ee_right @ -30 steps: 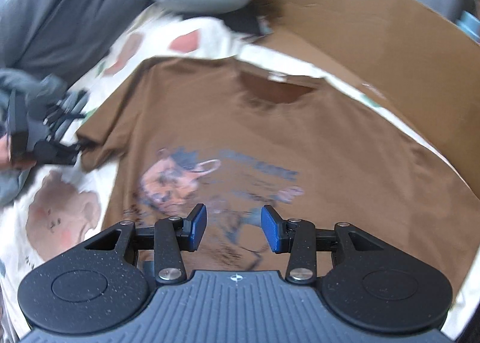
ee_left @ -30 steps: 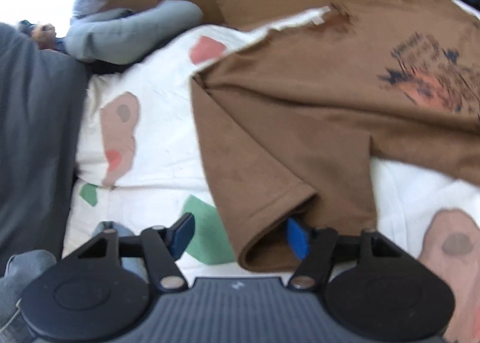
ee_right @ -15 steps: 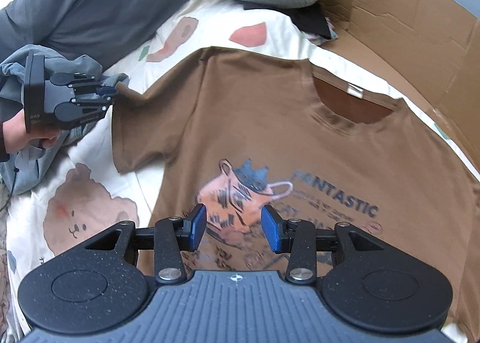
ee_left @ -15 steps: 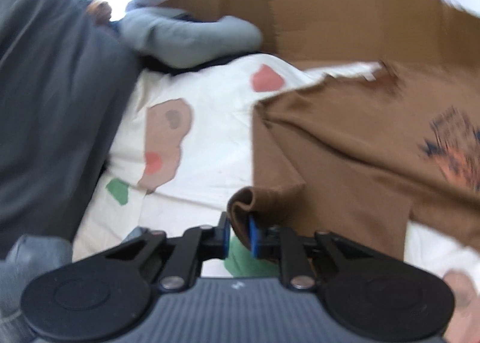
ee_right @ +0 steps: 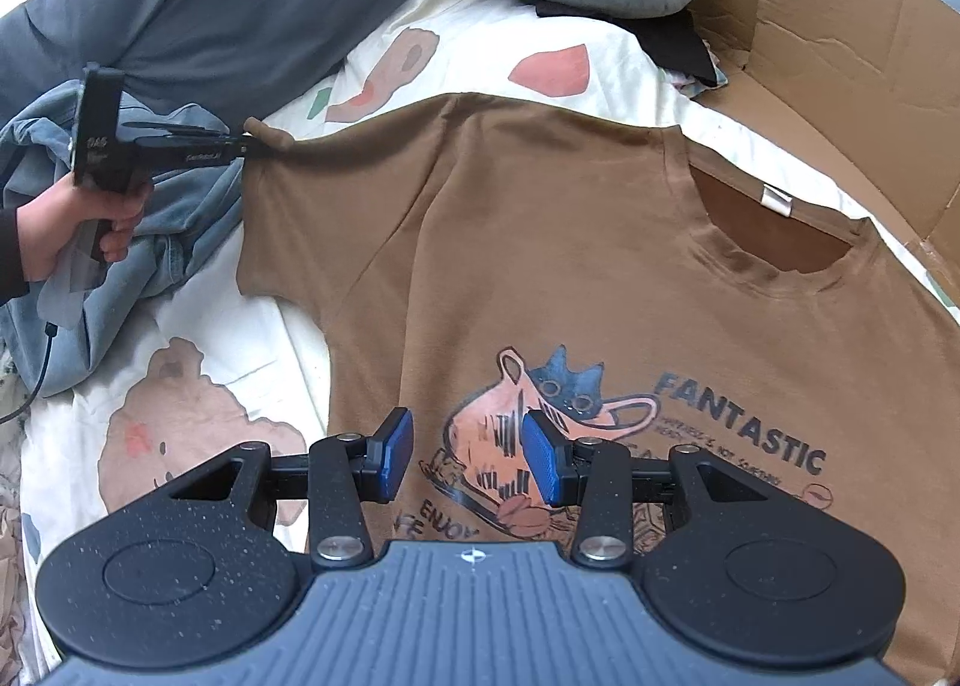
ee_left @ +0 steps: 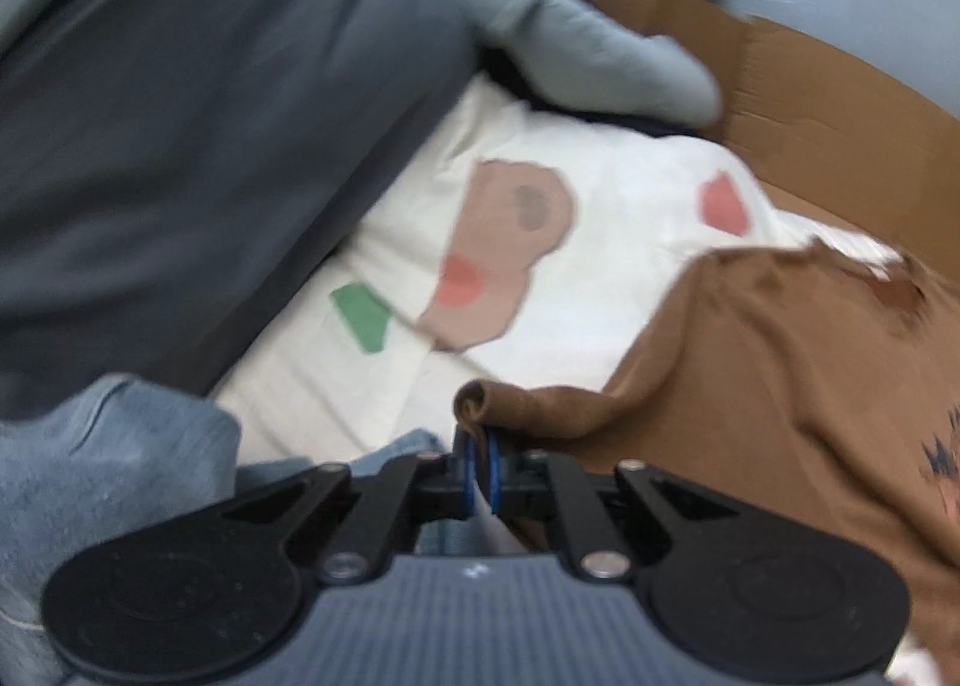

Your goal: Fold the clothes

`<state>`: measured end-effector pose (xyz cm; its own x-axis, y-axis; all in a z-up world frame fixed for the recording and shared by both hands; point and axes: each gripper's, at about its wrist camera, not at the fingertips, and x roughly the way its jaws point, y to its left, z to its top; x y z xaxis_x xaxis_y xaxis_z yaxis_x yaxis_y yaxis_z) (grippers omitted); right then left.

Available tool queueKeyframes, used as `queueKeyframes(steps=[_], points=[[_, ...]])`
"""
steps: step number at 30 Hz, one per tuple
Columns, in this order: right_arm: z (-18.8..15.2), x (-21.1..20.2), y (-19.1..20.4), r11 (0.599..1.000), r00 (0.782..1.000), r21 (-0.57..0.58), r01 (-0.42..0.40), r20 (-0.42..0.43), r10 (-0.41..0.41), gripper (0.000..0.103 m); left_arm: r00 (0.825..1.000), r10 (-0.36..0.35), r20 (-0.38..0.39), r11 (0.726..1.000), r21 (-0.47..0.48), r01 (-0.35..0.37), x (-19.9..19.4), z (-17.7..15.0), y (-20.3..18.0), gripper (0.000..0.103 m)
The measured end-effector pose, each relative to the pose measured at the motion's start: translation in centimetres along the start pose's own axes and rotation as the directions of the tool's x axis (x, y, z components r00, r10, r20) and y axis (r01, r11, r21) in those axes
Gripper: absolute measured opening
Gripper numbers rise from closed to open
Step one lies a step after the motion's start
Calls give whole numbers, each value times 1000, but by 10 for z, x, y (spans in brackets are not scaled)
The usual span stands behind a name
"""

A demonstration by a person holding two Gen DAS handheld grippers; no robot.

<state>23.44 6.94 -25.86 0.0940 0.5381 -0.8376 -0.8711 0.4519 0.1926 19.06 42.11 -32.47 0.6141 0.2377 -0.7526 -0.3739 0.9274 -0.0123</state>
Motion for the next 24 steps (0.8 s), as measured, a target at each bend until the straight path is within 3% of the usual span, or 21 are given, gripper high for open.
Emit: queueKeyframes(steps=[5,10,13,15,17,20,24], points=[[4,13,0,1000,1000,6,17,-15,-17,48,999,3,-46,988,-154,-10,10,7,16,3],[5,27,-2,999,999,38,31,-34,-29,48,996,50,-80,980,-187,-64,20,19,26,3],[5,31,-1,999,999,39,25,-35,-23,48,991,39,-126,970,-232,-68,29,25,37,4],[5,32,0,999,999,36,24,-37,-23,48,986,50,-159,974,-211,-84,35,28,37,10],[5,34,0,999,999,33,24,-39,-23,48,984,86,-153,976,-184,-114,34,31,34,23],[5,34,-3,999,999,37,29,-38,-27,48,986,108,-124,973,-190,-130,26,35,37,24],[6,34,-10,998,999,51,37,-31,-36,48,993,75,-96,977,-191,-93,20,36,41,29]])
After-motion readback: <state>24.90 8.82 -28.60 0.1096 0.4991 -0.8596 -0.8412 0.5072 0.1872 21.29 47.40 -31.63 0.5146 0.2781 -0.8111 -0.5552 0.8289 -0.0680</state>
